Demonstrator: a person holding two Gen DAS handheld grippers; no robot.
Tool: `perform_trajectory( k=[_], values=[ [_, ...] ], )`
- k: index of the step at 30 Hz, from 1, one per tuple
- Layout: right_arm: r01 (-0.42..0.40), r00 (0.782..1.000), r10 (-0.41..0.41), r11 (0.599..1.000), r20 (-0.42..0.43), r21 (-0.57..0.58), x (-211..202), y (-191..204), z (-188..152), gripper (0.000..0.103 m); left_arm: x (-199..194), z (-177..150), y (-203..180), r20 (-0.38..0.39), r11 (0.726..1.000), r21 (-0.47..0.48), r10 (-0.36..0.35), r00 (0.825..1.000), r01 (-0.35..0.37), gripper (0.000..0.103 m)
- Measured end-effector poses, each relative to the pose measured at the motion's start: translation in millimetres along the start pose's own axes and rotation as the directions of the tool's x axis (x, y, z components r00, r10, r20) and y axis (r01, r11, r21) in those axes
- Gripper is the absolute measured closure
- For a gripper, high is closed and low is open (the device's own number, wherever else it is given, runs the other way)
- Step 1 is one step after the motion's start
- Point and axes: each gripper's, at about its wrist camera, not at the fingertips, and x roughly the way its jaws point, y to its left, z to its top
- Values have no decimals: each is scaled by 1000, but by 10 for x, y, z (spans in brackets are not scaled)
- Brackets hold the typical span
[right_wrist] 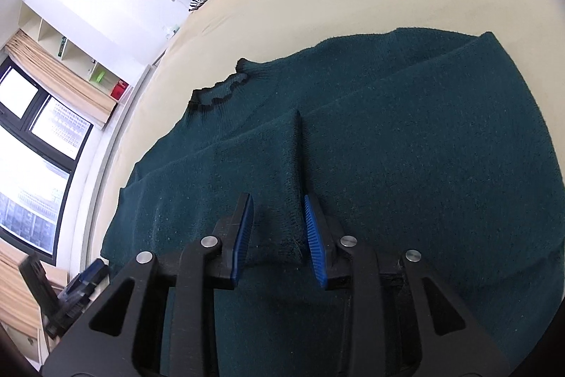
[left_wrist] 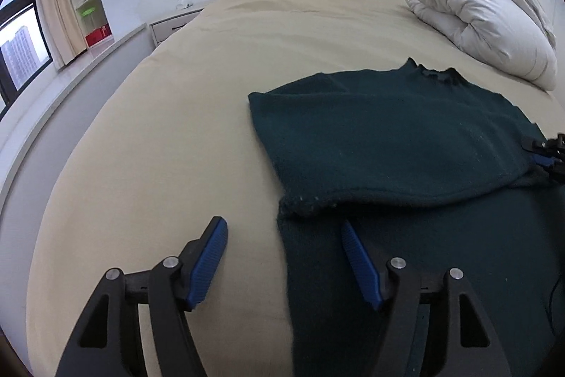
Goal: Fold small clothes
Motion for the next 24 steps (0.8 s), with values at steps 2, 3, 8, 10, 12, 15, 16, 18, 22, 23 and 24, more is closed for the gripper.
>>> perform_trajectory(
  k=[2, 3, 8, 10, 12, 15, 16, 18, 22, 23, 24],
  values=[
    [5, 1000, -5, 1000, 7, 1, 8, 9, -6, 74, 73, 63, 130, 12, 998, -60, 22, 1000, -21, 32],
    [8, 1000, -8, 1000, 9, -3, 2, 6, -9, 74, 102, 82, 188, 12, 995, -91, 32, 999, -31, 32],
    [52, 999, -52, 999, 4, 5, 1, -53, -7, 94, 147, 50, 408, 17, 971, -240, -4, 1000, 8, 36],
    [52, 999, -52, 998, 6, 27, -20, -80, -12, 96, 124, 16, 442, 27, 961, -278, -4, 1000, 11, 37],
    [64, 998, -64, 998, 10, 22, -27, -58, -26, 96, 103, -29, 457, 35, 951, -309, -4, 999, 15, 38],
    [92, 996, -92, 996, 14, 3, -17, -14, -57, 97, 103, -63, 418, 46, 953, -302, 19, 999, -4, 37],
    [96, 995, -96, 995, 14, 0, -12, -9, -64, 97, 124, -75, 435, 45, 950, -312, 13, 999, 2, 37],
    [102, 995, -102, 995, 8, -19, 35, -21, -75, 97, 137, -76, 455, 43, 946, -324, 3, 999, 11, 37],
    [98, 995, -99, 994, -29, -41, -9, -9, -45, 96, 27, -66, 415, 28, 958, -287, -5, 1000, 12, 36],
    [96, 995, -98, 995, -36, -38, -51, 11, -49, 93, -22, -78, 401, 17, 961, -276, -1, 1000, 6, 36],
    [89, 995, -90, 995, -38, -34, -86, 17, -53, 93, -87, -96, 380, 13, 963, -270, 9, 1000, -5, 36]
  ],
)
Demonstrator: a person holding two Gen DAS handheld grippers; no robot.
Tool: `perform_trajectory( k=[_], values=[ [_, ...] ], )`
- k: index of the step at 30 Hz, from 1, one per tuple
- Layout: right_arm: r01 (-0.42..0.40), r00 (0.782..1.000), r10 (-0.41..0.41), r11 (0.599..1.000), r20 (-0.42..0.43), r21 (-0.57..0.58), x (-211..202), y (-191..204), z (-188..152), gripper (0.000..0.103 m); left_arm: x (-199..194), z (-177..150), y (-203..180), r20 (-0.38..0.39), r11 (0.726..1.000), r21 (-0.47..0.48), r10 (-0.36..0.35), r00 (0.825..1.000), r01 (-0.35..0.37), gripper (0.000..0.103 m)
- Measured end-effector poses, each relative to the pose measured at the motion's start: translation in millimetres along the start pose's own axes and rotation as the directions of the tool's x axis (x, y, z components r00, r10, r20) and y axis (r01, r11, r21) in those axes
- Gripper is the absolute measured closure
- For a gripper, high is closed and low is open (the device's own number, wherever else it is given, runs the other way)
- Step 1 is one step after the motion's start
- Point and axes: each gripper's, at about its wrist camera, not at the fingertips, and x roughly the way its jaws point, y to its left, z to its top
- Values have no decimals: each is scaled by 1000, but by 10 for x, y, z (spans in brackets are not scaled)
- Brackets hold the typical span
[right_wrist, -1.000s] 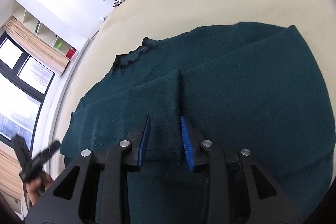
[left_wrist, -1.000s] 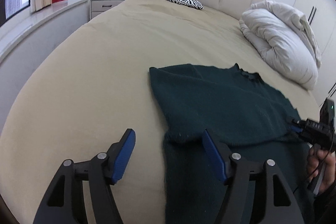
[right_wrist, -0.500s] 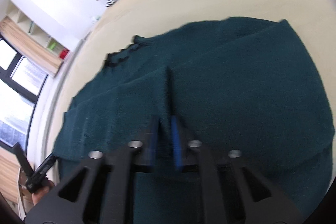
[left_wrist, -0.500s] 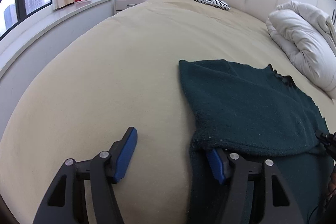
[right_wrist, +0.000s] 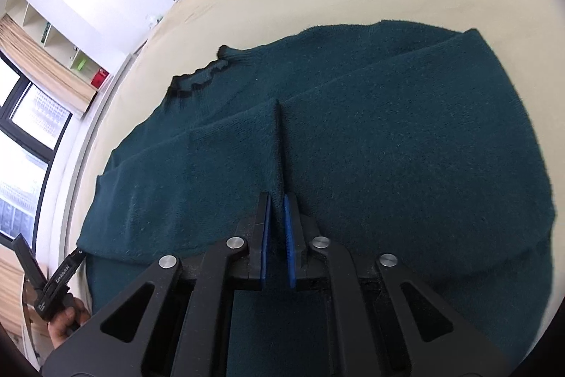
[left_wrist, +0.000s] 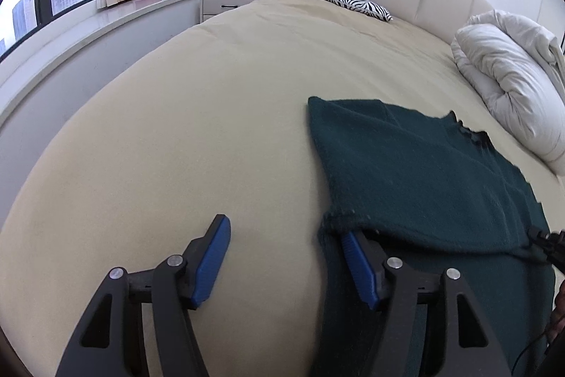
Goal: Fold small clothes
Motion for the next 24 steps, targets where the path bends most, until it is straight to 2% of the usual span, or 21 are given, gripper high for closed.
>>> perform_trajectory(
  k=[2, 5, 7, 9, 12, 13, 14, 15, 16, 19, 20, 22, 24],
  values=[
    [-16, 1000, 16, 1000, 17, 15, -108, -13, -7, 90, -176, -12, -44, 24, 1000, 8, 14, 1000, -14, 36],
    [-35, 997, 33, 999, 68, 42, -208, -54, 14, 74, -443, 69, -236, 114, 996, 66, 48, 992, -56, 36],
    [-25, 998, 23, 999, 59, 29, -173, -31, 41, 74, -544, 169, -413, 180, 991, 116, 47, 983, -69, 33],
    [-21, 999, 21, 1000, 45, 8, -82, -4, 56, 74, -461, 263, -590, 204, 984, 167, 23, 979, -58, 29],
    [30, 999, -29, 999, 20, -25, 86, -16, 30, 78, -9, 315, -663, 112, 975, 209, 54, 992, -76, 34],
    [21, 999, -21, 999, 36, -25, 85, -35, 16, 79, 213, 287, -626, 48, 971, 219, 87, 995, -95, 34],
    [14, 999, -13, 1000, 39, -19, 65, -53, 8, 79, 344, 249, -578, -7, 974, 210, 91, 996, -88, 33],
    [14, 999, -14, 1000, 37, -19, 46, -66, 3, 79, 402, 229, -485, -30, 985, 170, 49, 998, -43, 33],
    [25, 999, -24, 999, 35, -28, 9, -67, -2, 80, 388, 235, -413, -27, 990, 140, 17, 999, -13, 33],
    [92, 995, -89, 995, 54, -44, -128, -35, 12, 79, 368, 237, -390, -27, 988, 154, 13, 1000, -9, 32],
    [89, 993, -86, 995, 86, -34, -218, -7, 39, 75, 376, 231, -379, -24, 989, 150, 8, 1000, -4, 32],
    [34, 991, -30, 999, 131, -26, -322, 49, 82, 75, 387, 234, -357, -20, 990, 142, 0, 1000, 3, 32],
    [-3, 988, 14, 998, 157, -70, -361, 183, 98, 75, 392, 232, -330, -15, 990, 143, -1, 1000, 3, 32]
  ],
)
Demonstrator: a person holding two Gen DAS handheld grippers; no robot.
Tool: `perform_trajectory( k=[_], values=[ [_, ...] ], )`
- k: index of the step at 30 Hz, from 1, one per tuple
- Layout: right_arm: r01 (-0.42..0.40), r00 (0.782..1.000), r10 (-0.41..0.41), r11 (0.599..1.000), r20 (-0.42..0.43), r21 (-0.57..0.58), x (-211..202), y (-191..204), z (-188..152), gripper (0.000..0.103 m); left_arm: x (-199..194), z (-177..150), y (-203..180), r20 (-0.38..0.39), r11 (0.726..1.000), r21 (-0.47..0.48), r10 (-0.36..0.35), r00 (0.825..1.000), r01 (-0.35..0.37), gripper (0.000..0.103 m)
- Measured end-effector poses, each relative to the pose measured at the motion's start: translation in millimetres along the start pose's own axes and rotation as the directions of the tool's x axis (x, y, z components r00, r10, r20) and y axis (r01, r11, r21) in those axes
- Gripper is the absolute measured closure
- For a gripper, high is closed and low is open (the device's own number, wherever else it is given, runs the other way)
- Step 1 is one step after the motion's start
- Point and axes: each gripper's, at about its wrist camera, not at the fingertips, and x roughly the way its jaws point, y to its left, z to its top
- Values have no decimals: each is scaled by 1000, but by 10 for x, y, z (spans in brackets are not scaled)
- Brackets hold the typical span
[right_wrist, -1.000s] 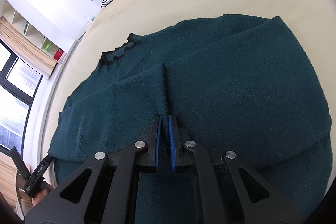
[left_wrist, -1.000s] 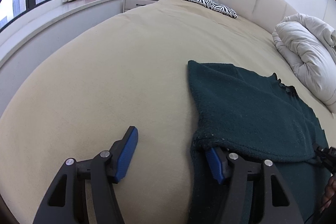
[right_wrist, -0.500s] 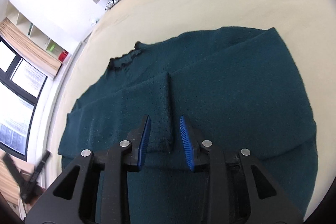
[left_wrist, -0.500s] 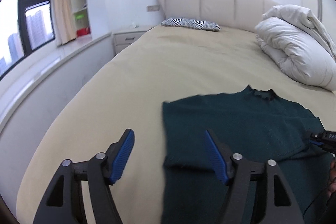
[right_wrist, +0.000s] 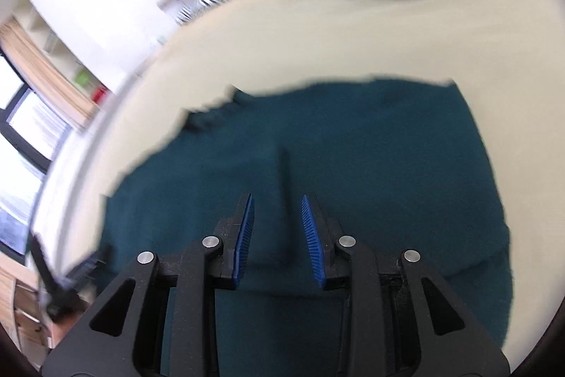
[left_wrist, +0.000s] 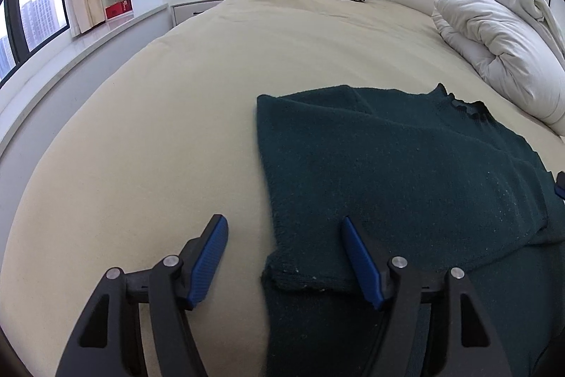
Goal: Fold small clothes
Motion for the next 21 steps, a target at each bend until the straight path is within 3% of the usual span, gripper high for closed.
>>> perform_trajectory(
  k=[2, 3, 4, 5, 6, 9, 11, 14, 17, 18, 20, 21],
  values=[
    [4, 999, -7, 998, -43, -68, 136, 97, -41, 74, 15, -2, -7, 0, 1000, -3, -6, 1000, 6, 32],
    [16, 994, -24, 997, -104, -80, 294, 57, -102, 71, 13, 3, 11, -3, 1000, -7, -15, 1000, 15, 32],
    [33, 987, -43, 997, -152, -70, 405, -9, -153, 68, -21, -33, 24, -6, 1000, -8, -20, 1000, 20, 32],
    [21, 990, -27, 999, -140, -43, 432, -99, -196, 70, -53, -43, 35, -8, 1000, -9, -24, 1000, 24, 32],
    [0, 995, -1, 1000, -104, -13, 340, -166, -215, 70, -105, -57, 52, -7, 1000, -13, -18, 1000, 17, 32],
    [26, 994, -18, 997, -104, 69, 32, -326, -275, 69, -333, -181, 189, 0, 999, -42, -13, 1000, 13, 32],
    [70, 996, -65, 995, -67, 71, -297, -390, -363, 67, -567, -312, 295, 19, 996, -74, -43, 999, 44, 32],
    [34, 999, -31, 993, -26, 116, -755, -503, -560, 67, -930, -574, 470, 33, 989, -121, -83, 996, 86, 32],
    [32, 999, -32, 994, 0, 105, -1179, -544, -868, 65, -1271, -867, 639, 36, 976, -179, -116, 993, 121, 24],
    [31, 999, -32, 995, 9, 95, -1350, -547, -994, 63, -1347, -955, 678, 33, 972, -192, -130, 991, 134, 20],
    [31, 999, -33, 996, 29, 78, -1644, -545, -1223, 44, -1488, -1183, 767, 9, 961, -221, -172, 985, 169, 18],
    [35, 998, -39, 996, 49, 76, -1802, -564, -1342, 41, -1530, -1289, 799, -10, 953, -237, -195, 981, 187, 18]
  ],
)
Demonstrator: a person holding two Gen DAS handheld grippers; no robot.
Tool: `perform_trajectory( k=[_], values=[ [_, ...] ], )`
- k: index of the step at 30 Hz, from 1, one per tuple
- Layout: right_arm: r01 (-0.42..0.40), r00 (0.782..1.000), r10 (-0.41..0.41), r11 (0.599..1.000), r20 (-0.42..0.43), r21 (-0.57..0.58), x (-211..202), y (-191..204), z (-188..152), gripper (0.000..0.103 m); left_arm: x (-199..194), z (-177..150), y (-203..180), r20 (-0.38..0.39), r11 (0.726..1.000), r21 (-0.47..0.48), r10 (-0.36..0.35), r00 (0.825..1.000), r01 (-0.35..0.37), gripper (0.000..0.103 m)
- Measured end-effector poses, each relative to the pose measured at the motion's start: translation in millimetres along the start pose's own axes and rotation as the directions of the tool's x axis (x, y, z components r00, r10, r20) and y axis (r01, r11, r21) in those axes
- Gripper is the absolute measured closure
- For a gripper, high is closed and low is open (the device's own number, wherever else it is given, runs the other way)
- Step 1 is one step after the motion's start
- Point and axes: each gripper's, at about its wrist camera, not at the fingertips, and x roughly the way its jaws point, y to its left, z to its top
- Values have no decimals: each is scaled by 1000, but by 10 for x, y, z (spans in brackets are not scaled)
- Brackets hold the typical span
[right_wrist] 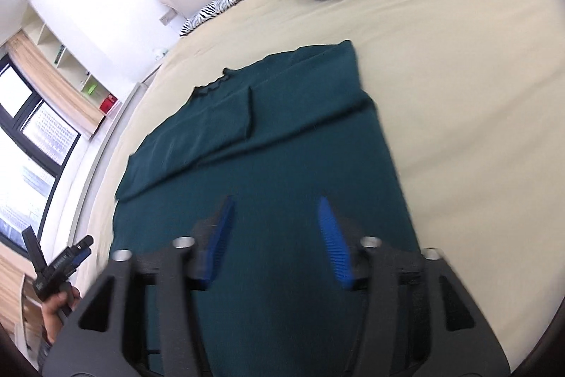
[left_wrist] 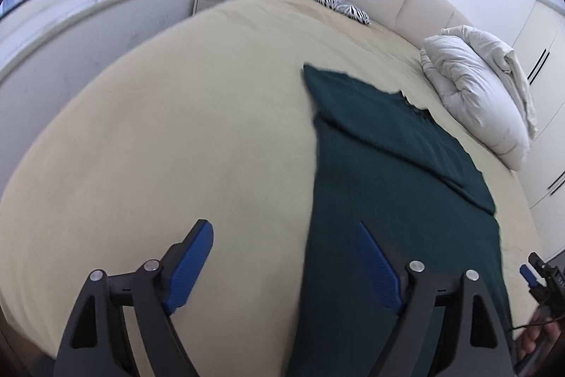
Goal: Fold small clothes
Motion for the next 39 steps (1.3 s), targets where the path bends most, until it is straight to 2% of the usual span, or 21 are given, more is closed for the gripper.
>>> perform_trajectory(
  k=[2, 5, 8, 11, 13, 17, 20, 22, 24, 30, 39],
  values=[
    [-4, 1000, 4, 1000, 30, 8, -265, -88, -204, 33, -94, -218, 115, -43, 997, -51, -57, 997, 55, 18],
    [4, 1000, -5, 999, 15, 43, -560, -298, -466, 32, -186, -502, 245, -100, 986, -109, -139, 985, 128, 19],
    [0, 1000, 1, 996, -15, 92, -791, -516, -668, 32, -295, -678, 293, -119, 972, -133, -207, 971, 191, 20],
    [-28, 999, 32, 990, -23, 139, -954, -676, -798, 32, -357, -753, 301, -142, 953, -163, -278, 950, 255, 21],
    [-28, 999, 33, 987, -29, 161, -1005, -744, -831, 32, -324, -789, 275, -181, 940, -177, -323, 929, 292, 22],
    [-32, 998, 43, 981, -55, 192, -1025, -797, -859, 32, -261, -842, 167, -238, 945, -151, -321, 917, 291, 24],
    [-15, 995, 33, 983, -95, 183, -1021, -791, -896, 32, -239, -886, 191, -261, 940, -165, -335, 906, 300, 34],
    [-12, 993, 33, 982, -112, 186, -1019, -803, -918, 32, -233, -890, 243, -274, 936, -183, -343, 898, 302, 47],
    [-17, 992, 41, 980, -121, 196, -1044, -827, -937, 32, -244, -884, 298, -292, 931, -193, -355, 888, 309, 57],
    [-18, 989, 48, 977, -138, 213, -1131, -918, -923, 32, -235, -947, 390, -325, 916, -225, -392, 861, 332, 60],
    [4, 981, 42, 972, -189, 233, -1192, -998, -985, 32, -196, -970, 356, -327, 898, -247, -430, 842, 363, 60]
  ],
)
